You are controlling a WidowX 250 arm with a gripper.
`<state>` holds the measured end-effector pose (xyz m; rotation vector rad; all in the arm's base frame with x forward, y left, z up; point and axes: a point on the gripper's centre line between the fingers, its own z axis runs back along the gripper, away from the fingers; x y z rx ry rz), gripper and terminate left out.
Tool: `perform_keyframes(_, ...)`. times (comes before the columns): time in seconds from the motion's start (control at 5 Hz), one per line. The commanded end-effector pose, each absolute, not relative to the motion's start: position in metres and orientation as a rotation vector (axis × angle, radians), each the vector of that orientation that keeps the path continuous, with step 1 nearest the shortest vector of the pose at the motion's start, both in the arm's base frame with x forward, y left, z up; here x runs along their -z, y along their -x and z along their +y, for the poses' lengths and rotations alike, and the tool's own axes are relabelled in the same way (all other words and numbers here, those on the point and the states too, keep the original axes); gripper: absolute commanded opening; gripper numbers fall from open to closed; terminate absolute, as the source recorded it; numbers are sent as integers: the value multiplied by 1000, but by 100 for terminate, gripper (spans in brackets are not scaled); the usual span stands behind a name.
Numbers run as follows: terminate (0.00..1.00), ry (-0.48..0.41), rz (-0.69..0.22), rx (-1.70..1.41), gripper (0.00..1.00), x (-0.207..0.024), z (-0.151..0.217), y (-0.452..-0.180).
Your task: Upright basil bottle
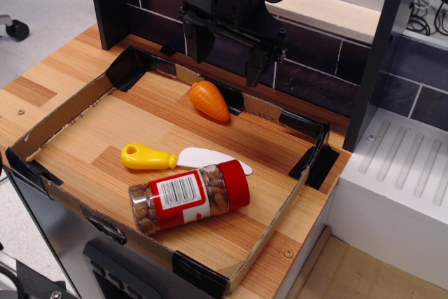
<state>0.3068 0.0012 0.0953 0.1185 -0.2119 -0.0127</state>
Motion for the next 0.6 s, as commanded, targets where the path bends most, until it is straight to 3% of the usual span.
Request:
perform_keyframes(0.0, 0, -118, -212, 13, 100, -95, 1, -307)
perform_keyframes(0.2, 0, -61, -208, 259, 100, -100, -11, -303)
perform_keyframes(0.4, 0, -68, -215, 511, 100, -104, -26, -287)
